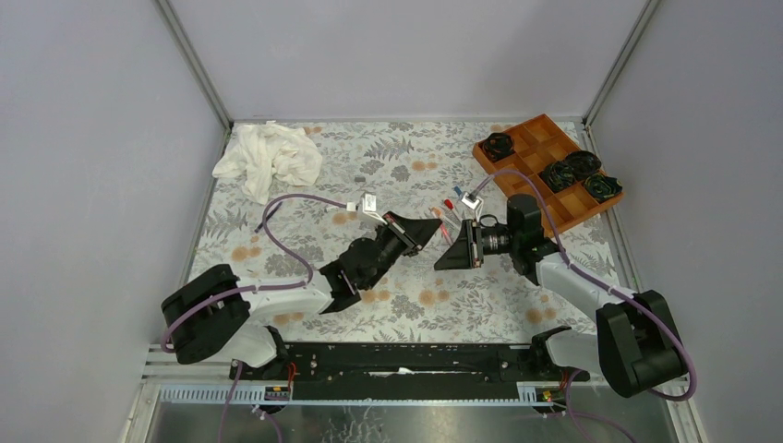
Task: Insert the pens into the pen caps
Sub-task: Insert the pen cap onto the pen.
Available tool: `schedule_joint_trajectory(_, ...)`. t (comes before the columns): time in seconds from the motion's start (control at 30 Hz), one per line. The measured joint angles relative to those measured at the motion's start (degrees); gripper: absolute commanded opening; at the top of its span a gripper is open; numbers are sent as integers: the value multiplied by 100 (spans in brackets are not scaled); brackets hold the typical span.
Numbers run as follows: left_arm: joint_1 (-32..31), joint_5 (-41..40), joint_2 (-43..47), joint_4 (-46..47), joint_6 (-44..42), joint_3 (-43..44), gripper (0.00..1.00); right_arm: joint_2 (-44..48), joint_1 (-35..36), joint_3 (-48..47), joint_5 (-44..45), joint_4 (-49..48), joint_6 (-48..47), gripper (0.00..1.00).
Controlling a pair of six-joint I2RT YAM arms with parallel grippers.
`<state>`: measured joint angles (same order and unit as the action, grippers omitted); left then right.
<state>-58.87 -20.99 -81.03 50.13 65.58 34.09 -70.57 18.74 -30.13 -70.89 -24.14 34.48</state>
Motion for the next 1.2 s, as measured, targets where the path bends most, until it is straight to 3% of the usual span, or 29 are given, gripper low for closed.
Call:
schedule_joint_trajectory(0.17,-48,-35,-2,-144,-282,61,0,22,0,-20,74,295,-251,0)
schedule_joint_trajectory(0.53,-186,109,103,181,-507,-13,0,109,2,2,-144,-595,229,0)
schedule_joint_trajectory(0.73,-184,289,72,210,-710,-4,0,205,0,-2,-118,-219,-205,0)
schedule_joint_trajectory(1.2,-313,564,247,-44,-798,-7,41,348,-7,-90,-68,9,-776,0)
